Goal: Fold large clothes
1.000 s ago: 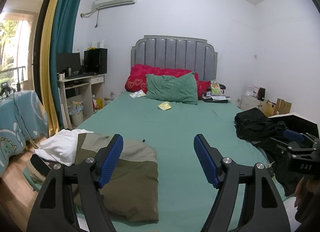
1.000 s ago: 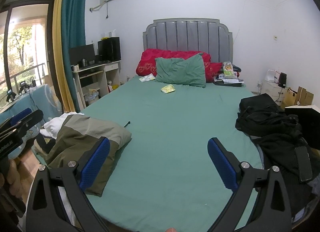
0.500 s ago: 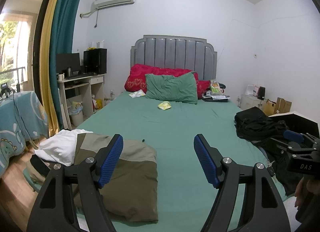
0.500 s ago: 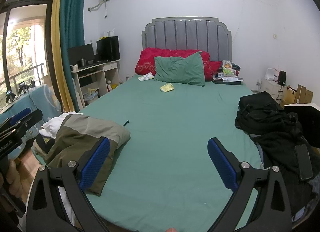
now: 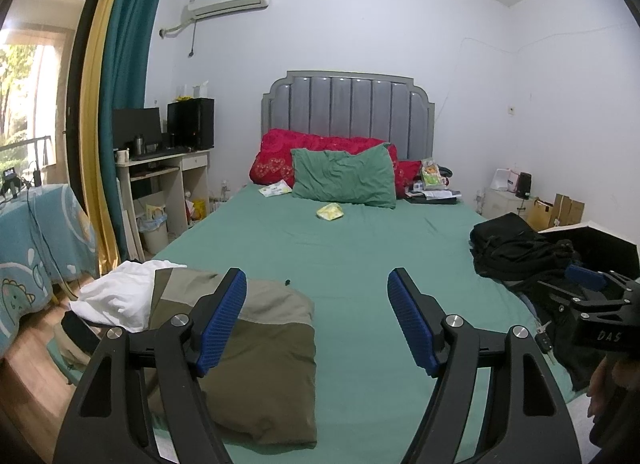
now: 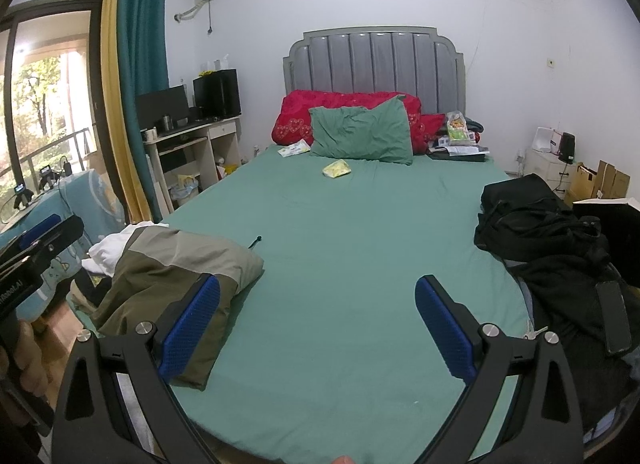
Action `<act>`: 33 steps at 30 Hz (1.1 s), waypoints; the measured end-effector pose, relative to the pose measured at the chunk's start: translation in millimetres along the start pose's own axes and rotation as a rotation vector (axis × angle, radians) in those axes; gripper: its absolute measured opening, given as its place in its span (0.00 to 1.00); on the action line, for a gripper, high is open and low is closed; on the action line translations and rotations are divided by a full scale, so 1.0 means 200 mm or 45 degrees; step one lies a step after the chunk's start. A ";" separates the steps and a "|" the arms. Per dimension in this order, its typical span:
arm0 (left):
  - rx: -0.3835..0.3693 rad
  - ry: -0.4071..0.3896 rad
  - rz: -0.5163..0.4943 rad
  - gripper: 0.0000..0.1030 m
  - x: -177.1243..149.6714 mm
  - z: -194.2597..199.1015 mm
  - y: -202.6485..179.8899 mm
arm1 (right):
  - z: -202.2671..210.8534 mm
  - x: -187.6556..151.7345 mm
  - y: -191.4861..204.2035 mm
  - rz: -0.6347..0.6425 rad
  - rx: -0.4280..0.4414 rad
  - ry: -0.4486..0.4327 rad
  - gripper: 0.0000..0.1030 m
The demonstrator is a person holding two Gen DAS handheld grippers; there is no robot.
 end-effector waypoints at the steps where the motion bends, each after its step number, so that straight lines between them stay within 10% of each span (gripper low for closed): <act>1: 0.000 0.000 -0.002 0.74 0.00 0.00 0.01 | 0.00 0.00 0.00 0.000 0.002 0.001 0.94; 33: -0.028 0.033 -0.051 0.74 0.03 -0.09 0.14 | -0.10 -0.03 -0.04 -0.010 0.013 0.047 0.94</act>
Point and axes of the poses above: each gripper's, at about its wrist camera, not at the fingertips, and z roughly against the way its jaws point, y to its left, x to its top, the point moved 8 cm from there along -z, roughly the way its jaws point, and after that the axes turned 14 degrees about y, right-handed, at the moved point
